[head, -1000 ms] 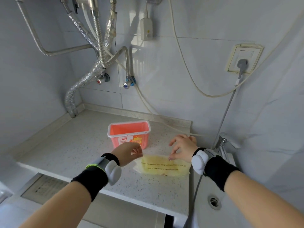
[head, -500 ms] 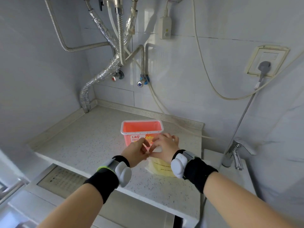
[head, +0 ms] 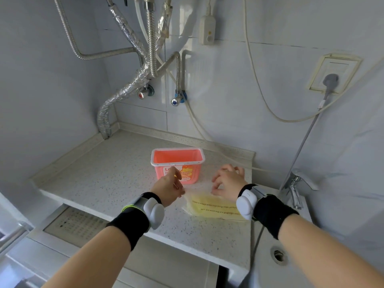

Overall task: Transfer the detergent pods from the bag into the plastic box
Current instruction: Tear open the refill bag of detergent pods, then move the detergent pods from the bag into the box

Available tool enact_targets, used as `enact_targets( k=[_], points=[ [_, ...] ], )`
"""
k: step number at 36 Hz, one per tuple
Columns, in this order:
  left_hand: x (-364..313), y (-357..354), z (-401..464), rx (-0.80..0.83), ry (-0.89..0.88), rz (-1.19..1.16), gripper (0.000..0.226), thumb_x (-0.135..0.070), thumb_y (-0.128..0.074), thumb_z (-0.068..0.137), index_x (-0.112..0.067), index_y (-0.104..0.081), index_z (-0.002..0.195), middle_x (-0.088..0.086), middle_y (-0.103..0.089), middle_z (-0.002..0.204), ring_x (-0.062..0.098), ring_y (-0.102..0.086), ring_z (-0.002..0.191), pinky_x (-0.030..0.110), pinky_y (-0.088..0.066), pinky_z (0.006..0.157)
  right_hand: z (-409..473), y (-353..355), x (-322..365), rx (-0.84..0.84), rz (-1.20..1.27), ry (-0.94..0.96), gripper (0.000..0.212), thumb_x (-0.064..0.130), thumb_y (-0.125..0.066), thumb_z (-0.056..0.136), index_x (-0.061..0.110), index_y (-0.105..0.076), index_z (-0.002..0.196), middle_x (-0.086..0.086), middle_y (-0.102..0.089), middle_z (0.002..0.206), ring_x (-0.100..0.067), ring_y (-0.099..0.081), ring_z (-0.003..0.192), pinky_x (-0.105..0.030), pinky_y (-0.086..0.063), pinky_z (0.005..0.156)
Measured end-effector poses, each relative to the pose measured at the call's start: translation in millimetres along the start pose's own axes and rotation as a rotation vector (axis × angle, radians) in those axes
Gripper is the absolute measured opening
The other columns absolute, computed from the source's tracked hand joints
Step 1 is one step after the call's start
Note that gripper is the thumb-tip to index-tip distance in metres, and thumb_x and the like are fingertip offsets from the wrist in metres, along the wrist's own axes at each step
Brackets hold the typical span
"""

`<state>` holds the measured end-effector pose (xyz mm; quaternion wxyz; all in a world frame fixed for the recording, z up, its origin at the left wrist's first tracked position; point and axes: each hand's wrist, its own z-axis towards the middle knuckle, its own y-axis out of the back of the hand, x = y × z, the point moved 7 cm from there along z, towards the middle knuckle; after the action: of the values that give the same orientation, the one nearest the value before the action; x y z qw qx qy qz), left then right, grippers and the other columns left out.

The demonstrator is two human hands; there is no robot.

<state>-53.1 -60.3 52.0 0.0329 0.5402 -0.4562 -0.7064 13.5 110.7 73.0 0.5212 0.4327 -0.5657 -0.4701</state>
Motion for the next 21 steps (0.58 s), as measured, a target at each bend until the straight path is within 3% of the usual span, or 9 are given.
enact_targets(
  k=[5,11,16,18,21],
  points=[
    [-6,-2,4,0.017,-0.006,0.031,0.021,-0.005,-0.055,0.088,-0.018,-0.040,0.094,0.006,-0.066,0.084,0.022,-0.068,0.075,0.035,-0.055,0.075,-33,17,-62,0.067,-0.044,-0.141,0.018,0.046,-0.066,0.078,0.031,-0.073,0.084,0.021,-0.056,0.120,-0.014,-0.028,0.128,-0.038,-0.016,0.097],
    [-7,-9,13,0.075,0.008,0.075,0.016,-0.007,-0.048,0.091,-0.022,-0.044,0.092,0.001,-0.060,0.082,0.011,-0.063,0.063,0.021,-0.045,0.057,-56,31,-103,0.115,-0.213,-0.283,0.015,0.042,-0.066,0.077,0.032,-0.074,0.083,0.020,-0.056,0.119,-0.017,-0.031,0.128,-0.040,-0.020,0.099],
    [-11,-10,15,0.099,0.001,0.093,0.017,-0.006,-0.046,0.092,-0.022,-0.049,0.089,-0.001,-0.058,0.083,0.011,-0.062,0.065,0.019,-0.045,0.058,-62,39,-108,0.179,-0.183,-0.352,0.005,0.041,-0.064,0.080,0.038,-0.069,0.079,0.017,-0.063,0.112,-0.016,-0.050,0.114,-0.039,-0.027,0.100],
    [-12,-11,14,0.115,-0.004,0.093,0.020,-0.004,-0.044,0.091,-0.023,-0.050,0.090,-0.001,-0.057,0.085,0.011,-0.062,0.067,0.017,-0.045,0.057,-59,40,-103,0.148,-0.066,-0.322,0.010,0.033,-0.066,0.080,0.027,-0.072,0.083,0.013,-0.066,0.103,-0.015,-0.059,0.105,-0.030,-0.037,0.092],
    [-16,-14,14,0.144,-0.026,0.103,0.028,-0.005,-0.045,0.092,-0.032,-0.048,0.087,0.000,-0.057,0.090,0.012,-0.061,0.070,0.018,-0.047,0.059,-47,41,-80,0.032,0.275,-0.236,0.012,0.020,-0.068,0.081,0.013,-0.073,0.090,0.002,-0.070,0.094,-0.014,-0.065,0.087,-0.011,-0.042,0.066]
  ],
)
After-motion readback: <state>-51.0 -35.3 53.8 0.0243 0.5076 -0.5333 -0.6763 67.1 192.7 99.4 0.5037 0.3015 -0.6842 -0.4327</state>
